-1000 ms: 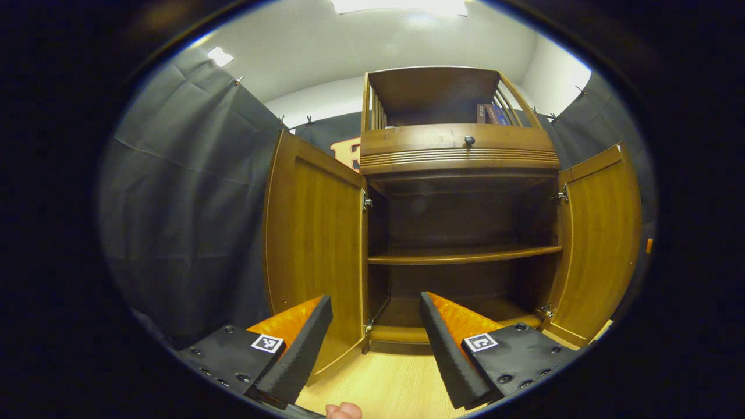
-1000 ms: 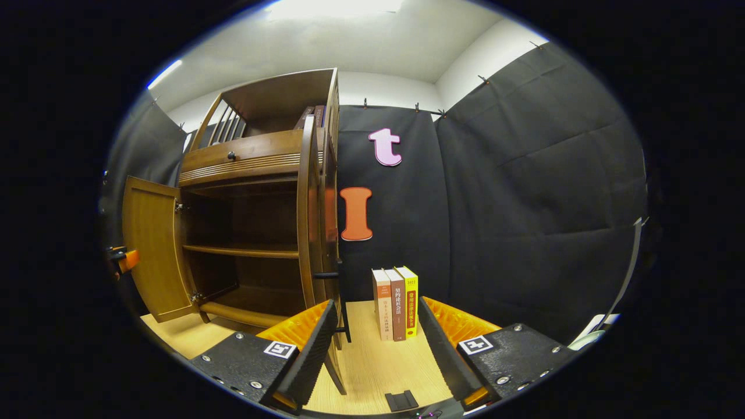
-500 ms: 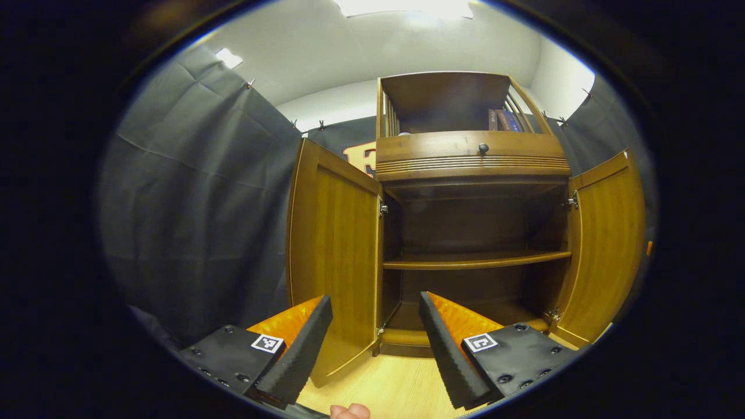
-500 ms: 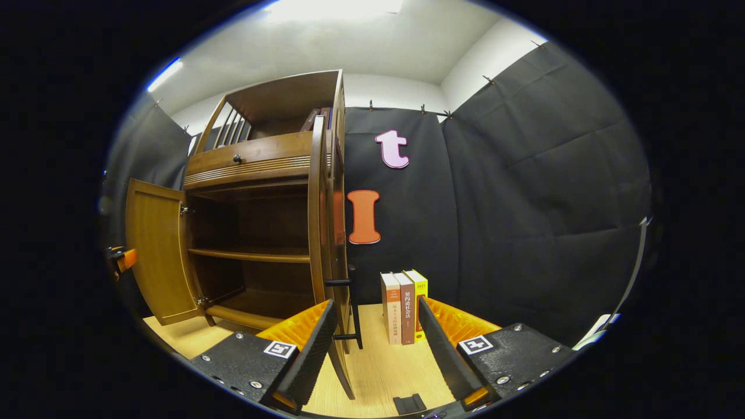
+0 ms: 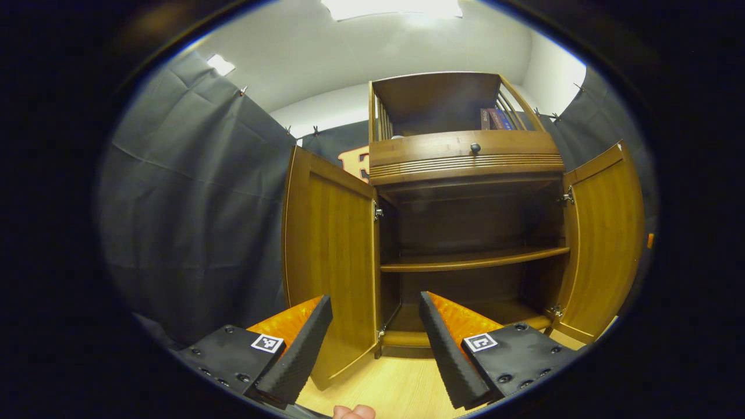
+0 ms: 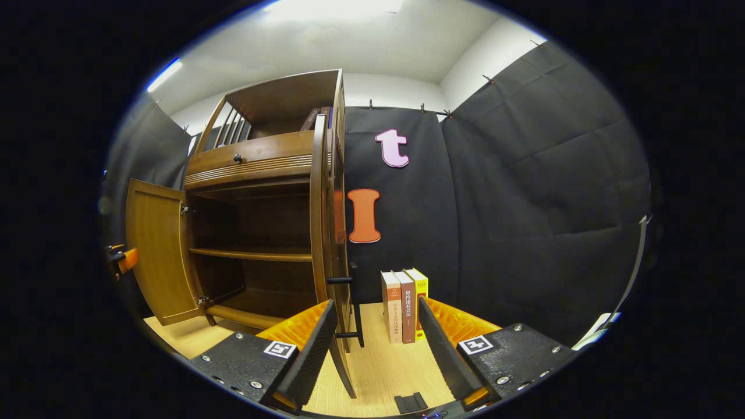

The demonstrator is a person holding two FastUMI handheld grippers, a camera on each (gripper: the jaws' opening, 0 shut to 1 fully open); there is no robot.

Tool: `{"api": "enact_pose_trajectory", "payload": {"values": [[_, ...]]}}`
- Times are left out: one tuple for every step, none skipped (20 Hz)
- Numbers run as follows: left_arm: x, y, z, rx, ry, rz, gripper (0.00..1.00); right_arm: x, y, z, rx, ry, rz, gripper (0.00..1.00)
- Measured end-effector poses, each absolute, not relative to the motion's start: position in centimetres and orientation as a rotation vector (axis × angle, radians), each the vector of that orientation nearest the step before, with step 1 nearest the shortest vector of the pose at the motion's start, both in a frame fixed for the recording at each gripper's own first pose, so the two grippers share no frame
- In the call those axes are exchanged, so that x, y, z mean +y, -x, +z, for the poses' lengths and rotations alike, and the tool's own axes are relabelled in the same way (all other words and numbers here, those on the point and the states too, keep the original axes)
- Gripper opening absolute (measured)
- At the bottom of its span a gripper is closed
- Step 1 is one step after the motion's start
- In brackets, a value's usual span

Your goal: Open the right door of the double-door shoe cabinet with the right hand, and open the left door with the left hand.

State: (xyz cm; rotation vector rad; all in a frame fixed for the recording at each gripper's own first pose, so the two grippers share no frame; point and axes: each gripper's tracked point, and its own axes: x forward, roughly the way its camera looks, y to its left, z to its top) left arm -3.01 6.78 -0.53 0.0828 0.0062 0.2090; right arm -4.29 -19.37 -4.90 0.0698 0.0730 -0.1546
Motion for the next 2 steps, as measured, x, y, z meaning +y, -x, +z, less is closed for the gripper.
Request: {"api": "enact_pose_trajectory", "payload": {"values": [[6.31,2.94,-0.39,0.002,-0.085,0.2,0.97,-19.44,4.43,-4.89,0.072,-0.067,-0.156,0.92],[5.94,2.82,-0.32,0.001,-0.085,0.191,0.98,-19.52,4.57,-4.66,0.069,-0.063,-0.159,0.92]]}}
